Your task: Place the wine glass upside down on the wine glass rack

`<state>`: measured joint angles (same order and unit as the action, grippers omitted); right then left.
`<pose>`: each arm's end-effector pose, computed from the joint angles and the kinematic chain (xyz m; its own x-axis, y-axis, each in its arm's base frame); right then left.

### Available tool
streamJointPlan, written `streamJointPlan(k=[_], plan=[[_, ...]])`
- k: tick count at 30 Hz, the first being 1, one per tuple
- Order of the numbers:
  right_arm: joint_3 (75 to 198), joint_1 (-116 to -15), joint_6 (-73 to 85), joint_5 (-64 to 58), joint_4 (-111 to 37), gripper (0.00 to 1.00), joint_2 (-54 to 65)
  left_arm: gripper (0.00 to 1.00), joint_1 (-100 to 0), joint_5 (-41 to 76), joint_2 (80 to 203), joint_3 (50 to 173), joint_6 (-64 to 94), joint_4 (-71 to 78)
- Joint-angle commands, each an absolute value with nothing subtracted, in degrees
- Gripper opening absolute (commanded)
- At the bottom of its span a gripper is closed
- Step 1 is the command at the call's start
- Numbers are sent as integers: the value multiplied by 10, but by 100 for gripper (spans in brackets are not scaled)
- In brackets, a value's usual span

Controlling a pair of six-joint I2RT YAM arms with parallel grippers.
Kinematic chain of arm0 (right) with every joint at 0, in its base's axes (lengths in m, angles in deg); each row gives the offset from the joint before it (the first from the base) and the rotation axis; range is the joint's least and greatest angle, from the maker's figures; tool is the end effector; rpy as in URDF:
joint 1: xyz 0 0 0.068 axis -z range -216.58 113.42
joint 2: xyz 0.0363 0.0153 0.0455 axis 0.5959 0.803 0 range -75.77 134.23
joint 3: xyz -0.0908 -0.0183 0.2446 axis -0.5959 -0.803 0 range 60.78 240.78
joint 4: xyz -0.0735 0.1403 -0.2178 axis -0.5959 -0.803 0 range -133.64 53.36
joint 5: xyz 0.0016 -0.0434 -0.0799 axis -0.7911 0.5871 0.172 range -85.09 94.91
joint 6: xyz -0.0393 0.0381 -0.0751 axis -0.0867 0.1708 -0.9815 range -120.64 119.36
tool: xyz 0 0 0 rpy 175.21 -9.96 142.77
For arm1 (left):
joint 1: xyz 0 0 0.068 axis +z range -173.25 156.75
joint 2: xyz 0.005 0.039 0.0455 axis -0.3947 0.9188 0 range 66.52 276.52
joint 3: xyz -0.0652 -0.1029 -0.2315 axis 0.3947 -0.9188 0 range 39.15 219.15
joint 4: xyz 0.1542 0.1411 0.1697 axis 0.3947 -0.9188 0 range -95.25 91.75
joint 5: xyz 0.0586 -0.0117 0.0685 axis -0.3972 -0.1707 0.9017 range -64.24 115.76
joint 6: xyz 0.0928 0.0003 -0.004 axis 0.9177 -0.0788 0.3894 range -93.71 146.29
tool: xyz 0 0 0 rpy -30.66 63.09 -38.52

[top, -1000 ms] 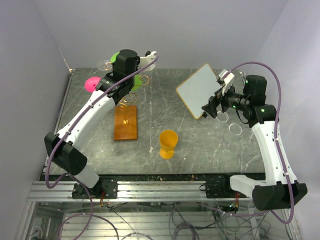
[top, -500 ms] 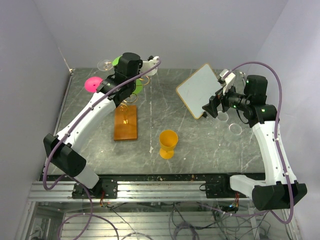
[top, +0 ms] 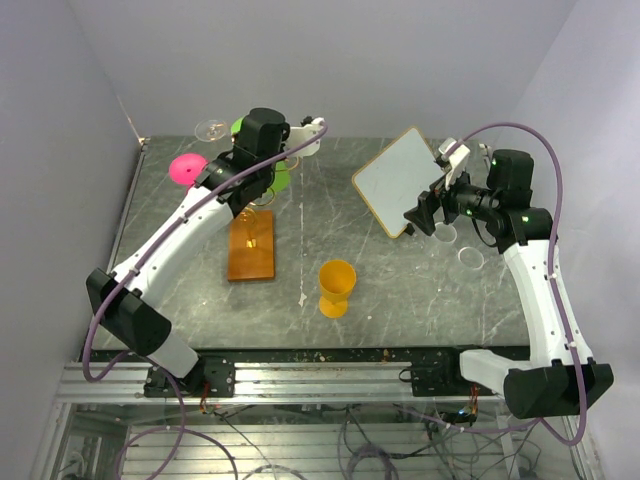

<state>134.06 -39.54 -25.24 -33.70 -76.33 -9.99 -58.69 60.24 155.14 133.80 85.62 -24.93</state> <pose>0.2747 0.0666 0.3619 -0.2474 -0.3385 -0.9079 -0.7376 0.6734 -0.0501 0.3477 -0.1895 0.4016 -0.1066 0.9462 -0.3054 0.2707 0.3232 0.9068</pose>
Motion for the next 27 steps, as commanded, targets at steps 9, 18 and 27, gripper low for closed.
streamJointPlan(k=[9,18,27], plan=[[1355,-391,-251,-347,-754,100,-96,7,-604,597,1573,1382,848,-258],[1351,-390,-252,-344,-755,100,-99,7,-606,595,1588,1388,846,-245],[1353,-390,-252,-344,-755,100,-97,7,-607,592,1596,1398,839,-239]])
